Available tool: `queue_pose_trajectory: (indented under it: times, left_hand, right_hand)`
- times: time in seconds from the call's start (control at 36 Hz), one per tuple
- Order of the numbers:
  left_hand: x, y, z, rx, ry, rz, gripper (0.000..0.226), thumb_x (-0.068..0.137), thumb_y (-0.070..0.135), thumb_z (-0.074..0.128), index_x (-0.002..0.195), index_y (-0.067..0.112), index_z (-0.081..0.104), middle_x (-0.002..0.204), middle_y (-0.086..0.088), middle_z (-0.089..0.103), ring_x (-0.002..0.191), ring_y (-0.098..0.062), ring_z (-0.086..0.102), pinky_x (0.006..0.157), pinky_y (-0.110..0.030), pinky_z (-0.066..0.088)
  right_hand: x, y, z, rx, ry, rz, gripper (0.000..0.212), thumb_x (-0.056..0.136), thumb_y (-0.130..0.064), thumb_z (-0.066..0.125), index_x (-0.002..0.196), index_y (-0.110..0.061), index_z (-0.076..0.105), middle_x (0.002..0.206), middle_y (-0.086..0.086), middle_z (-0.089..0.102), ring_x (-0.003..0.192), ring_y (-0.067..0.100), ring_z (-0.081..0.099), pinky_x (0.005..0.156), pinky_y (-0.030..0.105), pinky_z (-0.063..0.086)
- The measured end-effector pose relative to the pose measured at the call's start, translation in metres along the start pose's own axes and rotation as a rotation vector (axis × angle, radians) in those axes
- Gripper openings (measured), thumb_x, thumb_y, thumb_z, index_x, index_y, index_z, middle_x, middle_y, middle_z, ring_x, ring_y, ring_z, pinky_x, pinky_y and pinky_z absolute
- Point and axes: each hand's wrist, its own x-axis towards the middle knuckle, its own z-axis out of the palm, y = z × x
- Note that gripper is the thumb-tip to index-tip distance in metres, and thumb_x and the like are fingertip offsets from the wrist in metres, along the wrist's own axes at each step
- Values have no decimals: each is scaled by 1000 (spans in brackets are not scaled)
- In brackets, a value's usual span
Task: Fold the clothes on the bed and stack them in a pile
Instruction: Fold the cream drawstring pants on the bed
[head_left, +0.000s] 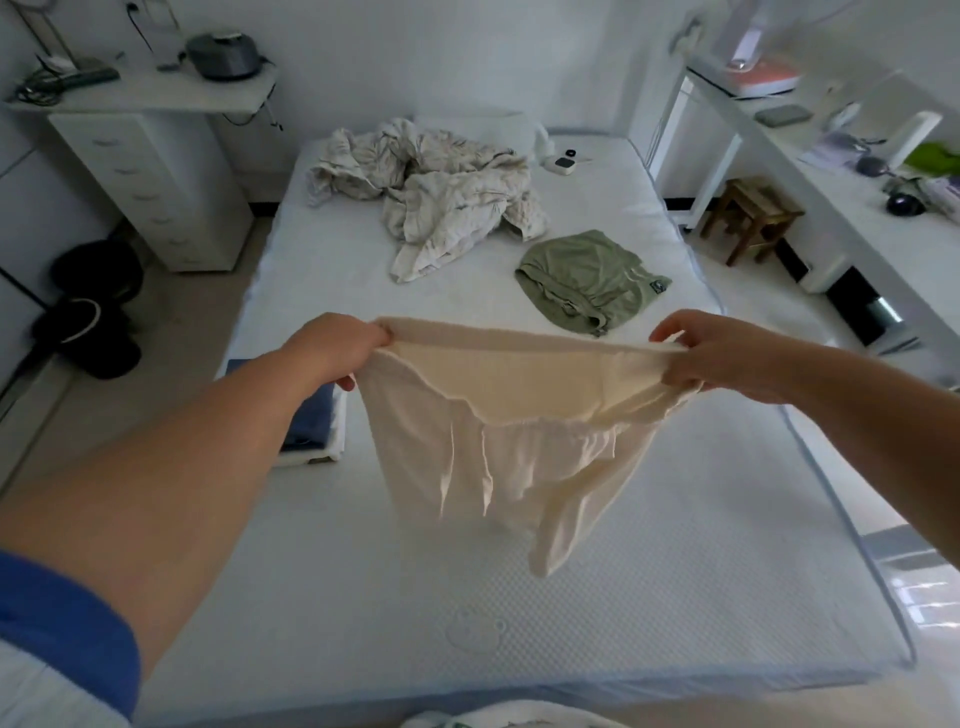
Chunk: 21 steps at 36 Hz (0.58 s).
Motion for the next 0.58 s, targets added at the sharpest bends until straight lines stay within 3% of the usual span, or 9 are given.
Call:
queue_pose_trajectory:
  times: [0.11,0.17,0.22,0.28,0.31,0.36,0.42,0.5,0.58]
  left_hand:
    - [4,-3,2,66,103,-34,34,93,23,38,75,1,56,78,-20,62,75,-34,61,70,-37,44]
    - [6,-2,7,49,124,-12,31,93,12,34,71,0,53,96,-25,63,89,-36,58,72,-36,39]
    - [5,-3,13,7,172,75,31,94,6,30,87,1,60,118,-18,59,102,-32,52,78,-29,34]
    - [1,-6,19,-116,205,186,38,93,5,33,112,10,65,126,-6,58,115,-23,50,88,-22,35]
    - [0,-9,20,-186,217,231,38,91,3,35,109,12,67,117,-4,62,108,-19,54,83,-14,36]
    - [1,-12,24,-254,189,261,28,85,-2,40,83,4,66,83,-7,60,74,-16,50,55,-7,32]
    - [3,-10,28,-251,140,246,20,82,-4,42,64,2,49,63,-8,43,59,-17,35,42,-14,25]
    - [6,0,37,-207,85,217,30,85,1,45,57,11,37,60,-4,38,56,-16,32,42,-16,26]
    - [10,4,40,-229,20,164,25,86,9,49,61,13,46,67,-3,46,63,-16,40,55,-26,30]
  right_hand:
    - [0,11,-1,-610,24,-61,41,80,-5,62,115,-21,48,103,-5,49,93,15,48,69,22,37]
    - [0,18,0,-689,84,-75,32,81,-11,62,110,-21,55,102,-6,55,89,14,48,66,23,37]
    - [-1,24,-1,-690,175,-112,19,82,-16,62,100,-22,63,87,-7,59,78,12,50,58,21,36]
    - [-1,34,-5,-525,197,-147,11,82,-18,64,92,-22,67,77,-7,60,72,11,53,60,23,39]
    - [-2,41,-7,-345,188,-152,8,83,-17,64,89,-20,68,78,-4,62,73,13,54,66,26,40]
    - [-8,49,-5,160,127,-133,12,88,-10,59,85,-16,68,83,7,63,77,18,56,73,28,44]
    - [-11,52,4,552,78,-73,20,93,-7,49,85,-16,66,83,7,59,74,16,56,66,25,49]
    - [-7,52,17,592,110,-34,19,94,-17,47,86,-22,65,86,4,58,74,15,55,64,27,47]
    - [-6,55,15,323,58,-110,15,87,-32,61,101,-26,57,93,1,60,77,15,59,64,25,48]
